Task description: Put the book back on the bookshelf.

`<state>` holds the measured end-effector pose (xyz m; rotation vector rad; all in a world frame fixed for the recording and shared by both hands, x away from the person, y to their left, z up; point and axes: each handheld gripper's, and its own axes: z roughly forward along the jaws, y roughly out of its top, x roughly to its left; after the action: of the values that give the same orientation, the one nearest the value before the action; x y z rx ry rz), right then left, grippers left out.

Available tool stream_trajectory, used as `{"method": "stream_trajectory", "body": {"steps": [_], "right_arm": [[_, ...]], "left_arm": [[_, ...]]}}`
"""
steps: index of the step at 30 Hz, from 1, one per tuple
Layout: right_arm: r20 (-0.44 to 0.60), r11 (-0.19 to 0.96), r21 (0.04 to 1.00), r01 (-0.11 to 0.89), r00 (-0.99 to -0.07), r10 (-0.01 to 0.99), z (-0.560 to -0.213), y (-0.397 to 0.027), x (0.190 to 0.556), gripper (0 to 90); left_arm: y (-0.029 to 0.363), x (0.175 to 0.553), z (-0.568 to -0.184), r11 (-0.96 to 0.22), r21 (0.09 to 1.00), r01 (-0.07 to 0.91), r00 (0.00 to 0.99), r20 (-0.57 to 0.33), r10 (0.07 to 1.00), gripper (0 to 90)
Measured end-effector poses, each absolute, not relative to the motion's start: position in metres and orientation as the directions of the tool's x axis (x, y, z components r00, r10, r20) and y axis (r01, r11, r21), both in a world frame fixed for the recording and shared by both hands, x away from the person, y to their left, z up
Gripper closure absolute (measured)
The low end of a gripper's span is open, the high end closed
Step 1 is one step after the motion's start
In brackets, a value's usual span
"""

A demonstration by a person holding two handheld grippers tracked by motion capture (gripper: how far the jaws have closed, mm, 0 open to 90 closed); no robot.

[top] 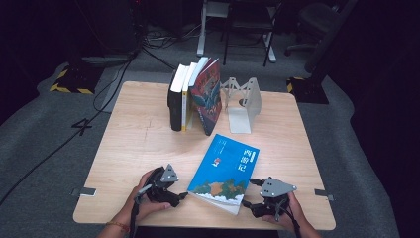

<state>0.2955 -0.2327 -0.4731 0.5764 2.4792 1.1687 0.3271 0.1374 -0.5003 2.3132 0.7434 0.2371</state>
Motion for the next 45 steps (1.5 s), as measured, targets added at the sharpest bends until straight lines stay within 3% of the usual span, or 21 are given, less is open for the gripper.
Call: {"method": "stream_trajectory", "body": {"steps": [10, 16, 26, 40, 44, 45], "right_arm": [[-0.151, 0.561, 0.804, 0.197, -0.845, 0.514, -0.466, -0.228, 0.295, 23.9], [-0.167, 0.547, 0.817, 0.183, -0.833, 0.527, -0.459, -0.225, 0.297, 23.8], [-0.161, 0.532, 0.827, 0.181, -0.831, 0.533, -0.451, -0.222, 0.303, 23.8], [-0.160, 0.538, 0.824, 0.175, -0.840, 0.518, -0.450, -0.222, 0.307, 22.9], [-0.160, 0.542, 0.823, 0.174, -0.844, 0.513, -0.451, -0.222, 0.307, 22.8], [-0.157, 0.543, 0.821, 0.175, -0.846, 0.510, -0.451, -0.222, 0.307, 22.8]], "left_arm": [[0.138, 0.317, -0.486, -0.569, 0.713, 0.410, 0.835, -0.042, 0.549, 20.9], [0.101, 0.292, -0.471, -0.615, 0.730, 0.299, 0.896, 0.007, 0.444, 21.6], [0.051, 0.285, -0.466, -0.644, 0.726, 0.241, 0.925, 0.027, 0.378, 24.0], [0.019, 0.296, -0.468, -0.644, 0.720, 0.258, 0.895, 0.072, 0.439, 32.6], [0.016, 0.301, -0.469, -0.631, 0.730, 0.261, 0.888, 0.074, 0.453, 38.0], [0.016, 0.302, -0.469, -0.631, 0.729, 0.266, 0.887, 0.070, 0.456, 44.8]]}}
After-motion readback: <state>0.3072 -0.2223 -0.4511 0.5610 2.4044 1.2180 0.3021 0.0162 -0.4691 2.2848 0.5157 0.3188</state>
